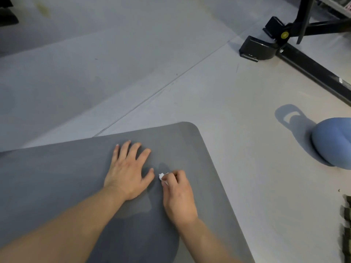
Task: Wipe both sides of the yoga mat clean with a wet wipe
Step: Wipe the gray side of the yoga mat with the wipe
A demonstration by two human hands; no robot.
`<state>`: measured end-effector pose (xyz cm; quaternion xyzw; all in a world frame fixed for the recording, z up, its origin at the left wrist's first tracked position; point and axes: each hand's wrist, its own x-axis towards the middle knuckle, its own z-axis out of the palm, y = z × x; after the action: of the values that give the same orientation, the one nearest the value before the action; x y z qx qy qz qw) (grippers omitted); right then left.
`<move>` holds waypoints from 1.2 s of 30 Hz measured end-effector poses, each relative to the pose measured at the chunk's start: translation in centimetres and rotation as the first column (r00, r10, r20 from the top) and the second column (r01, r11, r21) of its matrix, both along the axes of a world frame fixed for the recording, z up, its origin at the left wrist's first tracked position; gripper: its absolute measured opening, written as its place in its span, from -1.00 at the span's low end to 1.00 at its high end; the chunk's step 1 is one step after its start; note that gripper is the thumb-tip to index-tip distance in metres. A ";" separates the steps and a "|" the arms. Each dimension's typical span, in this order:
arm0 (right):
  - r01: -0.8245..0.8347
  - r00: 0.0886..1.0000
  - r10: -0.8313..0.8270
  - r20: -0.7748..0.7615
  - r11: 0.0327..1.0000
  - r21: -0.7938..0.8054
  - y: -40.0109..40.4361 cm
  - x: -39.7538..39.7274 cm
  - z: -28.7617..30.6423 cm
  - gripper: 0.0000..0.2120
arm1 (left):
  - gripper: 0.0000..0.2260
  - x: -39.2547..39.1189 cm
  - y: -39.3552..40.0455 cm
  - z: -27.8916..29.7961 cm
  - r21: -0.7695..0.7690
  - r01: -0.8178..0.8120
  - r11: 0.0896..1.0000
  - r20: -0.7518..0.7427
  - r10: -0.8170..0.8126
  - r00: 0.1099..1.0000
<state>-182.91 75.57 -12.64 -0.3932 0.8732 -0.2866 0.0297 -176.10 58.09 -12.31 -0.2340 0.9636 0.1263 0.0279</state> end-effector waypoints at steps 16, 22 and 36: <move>0.087 0.996 -0.087 -0.008 0.995 0.042 -8.6 -14.5 1.1 -0.90 | -0.25 -0.7 -0.3 -0.3 -0.040 0.034 0.999 0.096 -0.030 0.995; -0.319 0.948 0.319 0.015 0.942 0.106 -4.9 -7.2 1.1 -0.94 | -0.24 -0.7 -0.3 -0.3 -0.021 0.029 0.999 0.106 -0.026 0.994; -0.260 0.966 0.259 0.025 0.960 0.105 -7.8 -10.5 1.6 -0.84 | -0.23 -1.0 -0.3 0.1 -0.016 0.040 0.999 0.177 -0.037 0.984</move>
<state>-193.39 67.80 -11.05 -0.5006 0.8280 -0.2352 0.0927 -177.12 57.76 -12.22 -0.2258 0.9629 0.0949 0.1132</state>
